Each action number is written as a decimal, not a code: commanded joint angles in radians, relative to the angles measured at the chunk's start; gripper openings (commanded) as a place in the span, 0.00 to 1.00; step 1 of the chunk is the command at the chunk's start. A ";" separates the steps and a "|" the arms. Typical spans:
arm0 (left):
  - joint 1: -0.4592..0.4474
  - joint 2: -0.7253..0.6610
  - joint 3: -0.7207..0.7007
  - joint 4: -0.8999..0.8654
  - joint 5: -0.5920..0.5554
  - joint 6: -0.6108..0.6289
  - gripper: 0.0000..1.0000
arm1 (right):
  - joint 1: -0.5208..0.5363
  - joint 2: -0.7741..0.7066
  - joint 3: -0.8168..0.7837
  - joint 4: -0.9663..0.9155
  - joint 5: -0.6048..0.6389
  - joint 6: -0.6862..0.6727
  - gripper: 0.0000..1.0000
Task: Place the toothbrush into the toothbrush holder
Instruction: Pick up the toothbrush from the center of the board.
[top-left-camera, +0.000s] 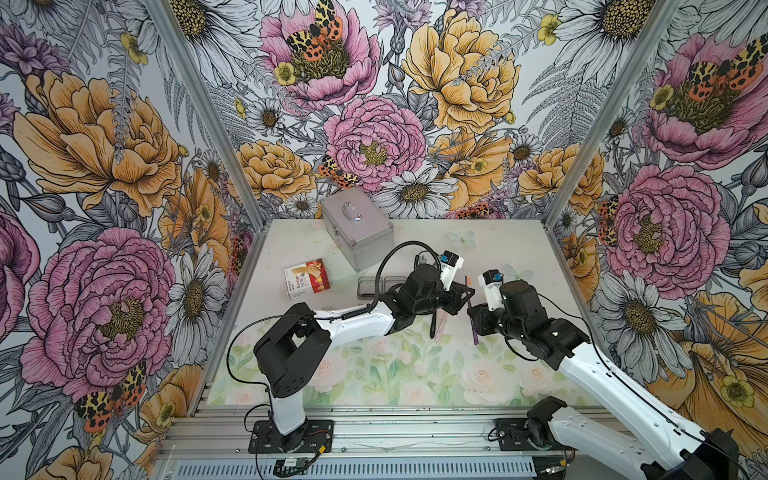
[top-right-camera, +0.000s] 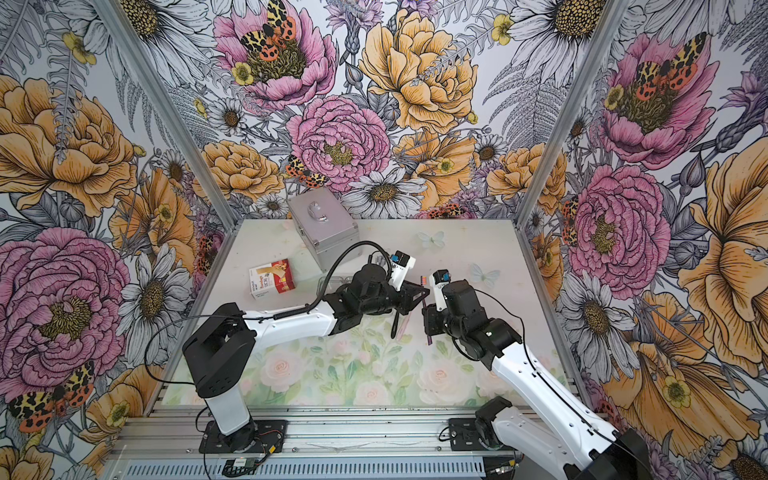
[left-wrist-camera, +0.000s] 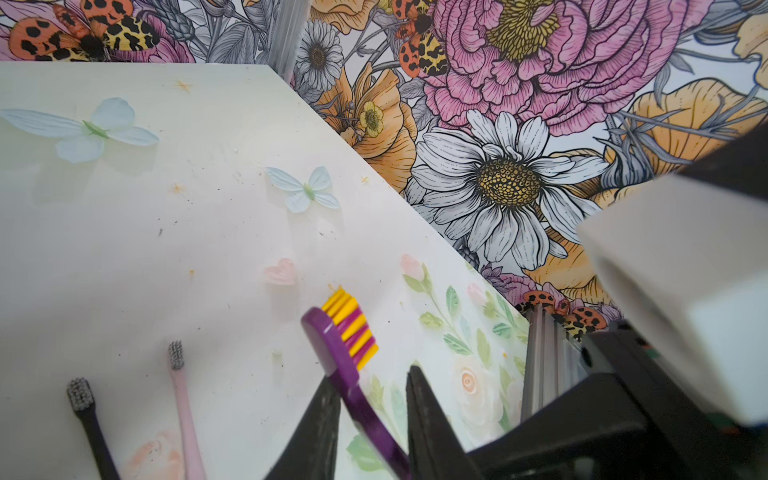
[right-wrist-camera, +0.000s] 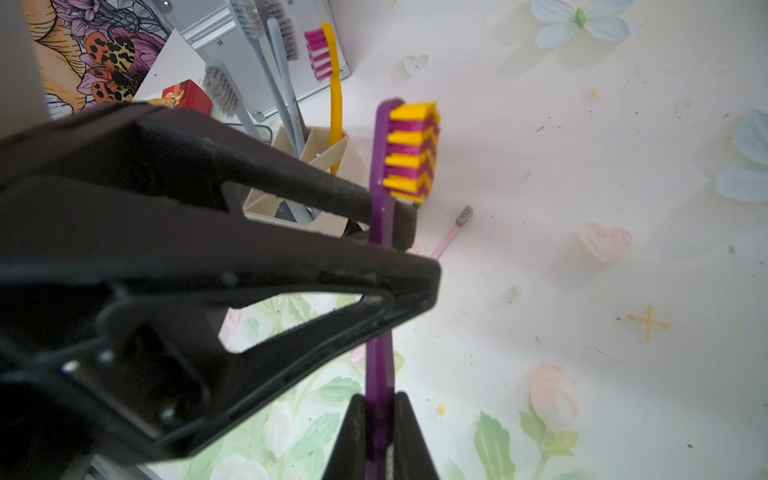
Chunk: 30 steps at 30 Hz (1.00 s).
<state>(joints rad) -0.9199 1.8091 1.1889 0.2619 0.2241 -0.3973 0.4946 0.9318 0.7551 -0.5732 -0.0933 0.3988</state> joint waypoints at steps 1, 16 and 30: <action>0.006 0.037 0.020 -0.007 0.015 0.015 0.19 | 0.010 -0.007 0.029 -0.002 0.004 -0.015 0.00; 0.010 0.023 0.016 -0.007 0.004 0.018 0.00 | 0.009 -0.014 0.025 -0.013 0.033 -0.022 0.00; 0.010 -0.043 0.004 -0.021 -0.054 0.076 0.00 | 0.009 -0.064 0.020 -0.030 0.063 -0.021 0.28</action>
<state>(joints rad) -0.9184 1.8114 1.2076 0.2638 0.2192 -0.3714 0.4946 0.8833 0.7547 -0.5949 -0.0528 0.3889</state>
